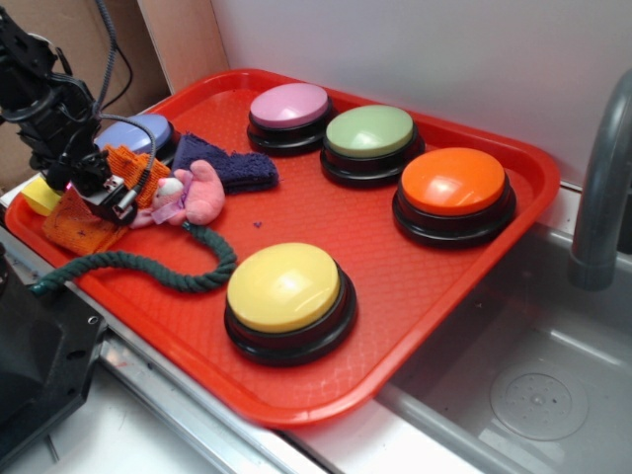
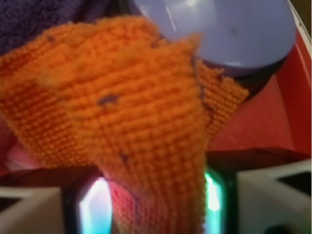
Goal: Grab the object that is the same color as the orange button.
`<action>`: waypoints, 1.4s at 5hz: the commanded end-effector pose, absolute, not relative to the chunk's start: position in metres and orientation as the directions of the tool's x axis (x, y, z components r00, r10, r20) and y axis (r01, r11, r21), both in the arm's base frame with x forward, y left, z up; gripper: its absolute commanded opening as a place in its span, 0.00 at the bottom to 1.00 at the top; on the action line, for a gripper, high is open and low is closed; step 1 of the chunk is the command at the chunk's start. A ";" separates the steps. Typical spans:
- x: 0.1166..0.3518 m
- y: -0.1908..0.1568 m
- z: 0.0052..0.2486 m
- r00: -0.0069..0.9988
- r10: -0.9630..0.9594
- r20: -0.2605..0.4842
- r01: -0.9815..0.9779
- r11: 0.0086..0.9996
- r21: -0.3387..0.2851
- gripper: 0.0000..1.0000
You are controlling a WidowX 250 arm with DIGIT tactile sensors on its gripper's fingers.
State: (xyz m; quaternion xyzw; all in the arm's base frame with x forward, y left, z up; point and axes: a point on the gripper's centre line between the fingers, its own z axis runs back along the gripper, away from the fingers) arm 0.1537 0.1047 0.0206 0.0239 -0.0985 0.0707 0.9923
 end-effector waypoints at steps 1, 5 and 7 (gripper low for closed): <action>0.157 0.100 0.035 0.968 0.131 0.216 -0.142 0.989 0.036 0.00; 0.166 -0.018 0.157 0.983 0.103 0.150 -0.083 0.987 -0.136 0.00; 0.168 -0.037 0.173 0.995 0.005 0.096 0.007 0.992 -0.126 0.00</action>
